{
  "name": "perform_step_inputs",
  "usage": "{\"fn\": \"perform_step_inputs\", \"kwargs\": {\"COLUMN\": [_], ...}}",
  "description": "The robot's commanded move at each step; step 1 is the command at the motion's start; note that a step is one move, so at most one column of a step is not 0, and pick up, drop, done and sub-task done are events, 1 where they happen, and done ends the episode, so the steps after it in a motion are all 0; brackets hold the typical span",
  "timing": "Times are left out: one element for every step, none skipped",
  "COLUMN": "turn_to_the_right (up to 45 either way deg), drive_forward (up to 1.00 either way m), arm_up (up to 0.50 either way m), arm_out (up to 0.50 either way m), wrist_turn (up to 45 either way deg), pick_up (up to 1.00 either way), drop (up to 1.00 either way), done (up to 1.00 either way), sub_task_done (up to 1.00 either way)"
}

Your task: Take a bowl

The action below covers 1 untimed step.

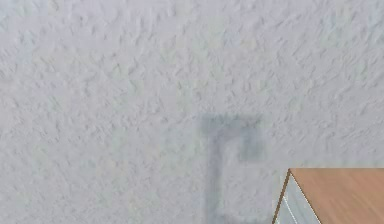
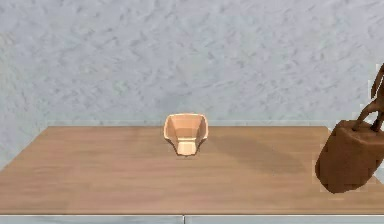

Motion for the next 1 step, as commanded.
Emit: {"fn": "perform_step_inputs", "kwargs": {"turn_to_the_right": [0.0], "drive_forward": [0.00], "arm_up": [0.38], "arm_out": [0.00], "wrist_turn": [0.0], "pick_up": [0.00], "drop": [0.00], "done": [0.00], "sub_task_done": [0.00]}}
